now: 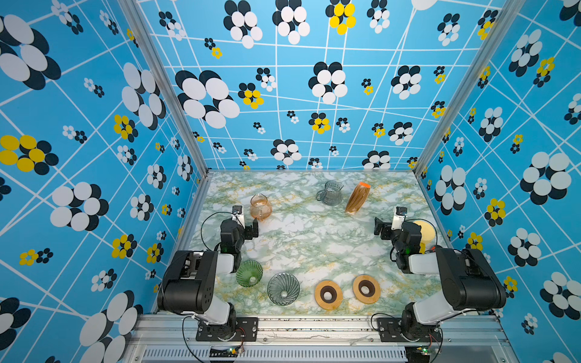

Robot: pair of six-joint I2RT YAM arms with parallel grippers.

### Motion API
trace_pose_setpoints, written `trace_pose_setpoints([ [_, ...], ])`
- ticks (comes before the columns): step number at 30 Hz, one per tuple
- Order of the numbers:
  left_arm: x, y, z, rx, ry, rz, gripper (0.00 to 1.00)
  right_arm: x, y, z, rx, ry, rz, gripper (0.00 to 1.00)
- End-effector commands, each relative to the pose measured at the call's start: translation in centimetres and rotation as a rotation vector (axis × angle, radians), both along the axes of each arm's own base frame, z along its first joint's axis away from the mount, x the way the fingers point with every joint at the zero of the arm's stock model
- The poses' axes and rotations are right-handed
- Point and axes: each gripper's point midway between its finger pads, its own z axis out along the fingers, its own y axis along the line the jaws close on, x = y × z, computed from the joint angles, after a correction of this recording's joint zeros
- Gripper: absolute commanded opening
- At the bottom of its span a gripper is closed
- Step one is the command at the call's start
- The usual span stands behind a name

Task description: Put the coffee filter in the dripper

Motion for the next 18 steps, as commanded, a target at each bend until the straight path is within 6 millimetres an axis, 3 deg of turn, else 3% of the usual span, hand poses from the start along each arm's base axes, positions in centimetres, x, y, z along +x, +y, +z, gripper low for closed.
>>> trace_pose_setpoints([
  [1, 0.49, 0.02, 0.26, -0.012, -0.006, 0.000, 0.99, 0.63, -0.11, 0.79, 0.000, -0.020, 0.003, 0.99],
  [18, -0.03, -0.35, 0.64, 0.009, -0.041, -0.004, 0.99, 0.02, -0.10, 1.11, 0.005, -0.061, 0.000, 0.99],
])
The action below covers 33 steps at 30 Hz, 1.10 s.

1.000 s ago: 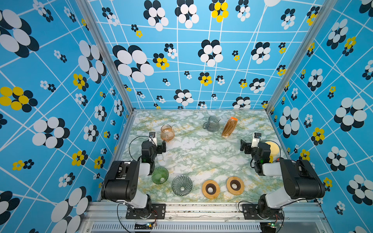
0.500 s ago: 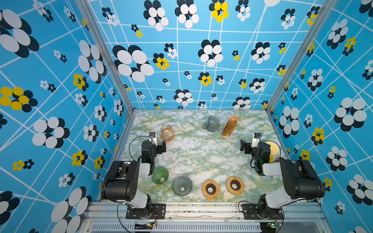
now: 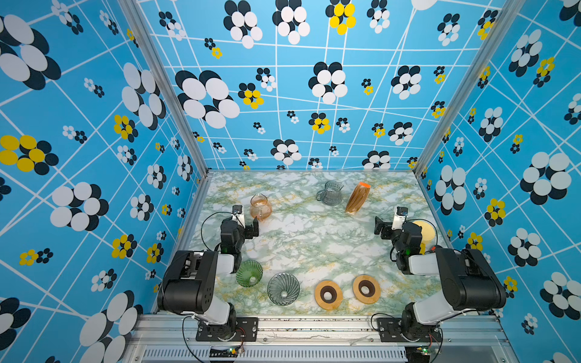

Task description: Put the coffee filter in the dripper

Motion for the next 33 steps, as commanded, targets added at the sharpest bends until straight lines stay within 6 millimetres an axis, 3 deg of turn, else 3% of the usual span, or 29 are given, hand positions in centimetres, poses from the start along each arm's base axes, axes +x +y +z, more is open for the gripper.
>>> trace_pose_setpoints([
  [1, -0.2, -0.1, 0.0, 0.009, -0.011, 0.000, 0.99, 0.0, -0.1, 0.5, 0.006, -0.027, 0.000, 0.99],
  [13, -0.4, 0.4, 2.5, 0.027, 0.032, 0.057, 0.99, -0.2, -0.2, 2.7, 0.001, -0.012, -0.002, 0.99],
  [20, -1.3, 0.6, 7.0, 0.007, 0.007, 0.109, 0.99, -1.1, 0.3, 5.9, 0.081, 0.023, 0.001, 0.99],
  [26, -2.6, -1.1, 9.8, -0.052, 0.076, 0.096, 0.99, -2.1, 1.7, 8.1, 0.303, 0.112, -0.027, 0.99],
  [33, -4.9, -3.9, 10.6, -0.176, 0.221, 0.079, 0.99, -5.2, 4.7, 10.8, 0.483, 0.206, 0.066, 0.99],
])
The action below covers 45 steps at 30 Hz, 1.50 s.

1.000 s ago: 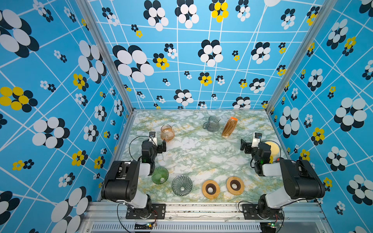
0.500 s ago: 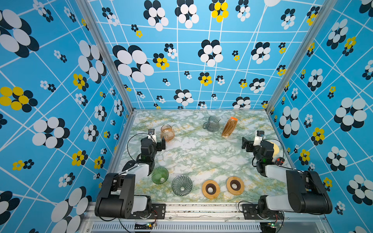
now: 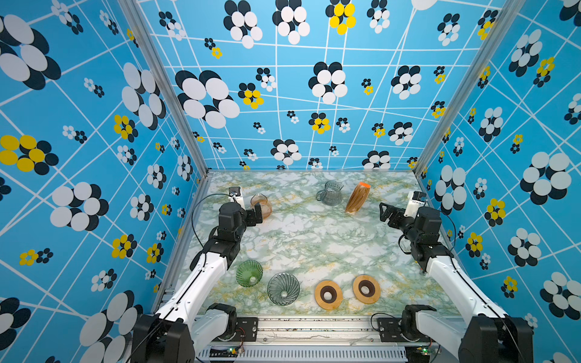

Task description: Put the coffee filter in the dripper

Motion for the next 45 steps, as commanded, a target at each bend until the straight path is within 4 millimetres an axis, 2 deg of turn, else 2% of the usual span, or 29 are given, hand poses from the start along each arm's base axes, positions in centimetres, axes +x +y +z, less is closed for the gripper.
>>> trace_pose_setpoints([
  [1, -2.3, -0.8, -2.0, -0.069, 0.163, 0.018, 0.99, -2.7, 2.0, 0.0, 0.136, 0.129, 0.056, 0.99],
  [4, -3.0, -1.8, -2.2, -0.109, 0.216, 0.007, 0.99, -4.5, 2.8, 0.9, 0.174, 0.163, 0.092, 0.99],
  [10, -3.5, -2.8, -4.2, -0.156, 0.335, 0.016, 0.99, -8.0, 2.5, 4.3, 0.192, 0.121, 0.064, 0.99],
  [12, -3.3, -3.0, -4.8, -0.151, 0.362, 0.013, 0.98, -9.2, 2.8, 4.8, 0.192, 0.151, 0.083, 0.99],
  [20, -2.0, -3.0, -6.6, -0.115, 0.454, 0.053, 0.85, -13.7, 6.3, 7.5, 0.194, 0.171, 0.329, 0.99],
  [22, -1.4, -2.9, -7.0, -0.099, 0.475, 0.070, 0.82, -14.6, 7.0, 7.6, 0.186, 0.181, 0.382, 0.99],
  [28, 0.3, -3.1, -8.8, -0.066, 0.530, 0.092, 0.71, -16.3, 7.2, 7.9, 0.192, 0.183, 0.401, 0.99],
  [31, 1.3, -3.4, -9.4, -0.050, 0.546, 0.088, 0.66, -16.8, 7.0, 7.3, 0.171, 0.201, 0.396, 0.99],
  [36, 2.9, -3.5, -10.1, -0.010, 0.563, 0.089, 0.62, -18.1, 7.0, 6.1, 0.167, 0.210, 0.398, 0.99],
  [45, 5.0, -3.4, -11.8, 0.033, 0.579, 0.122, 0.55, -18.3, 6.5, 5.1, 0.156, 0.206, 0.363, 1.00],
])
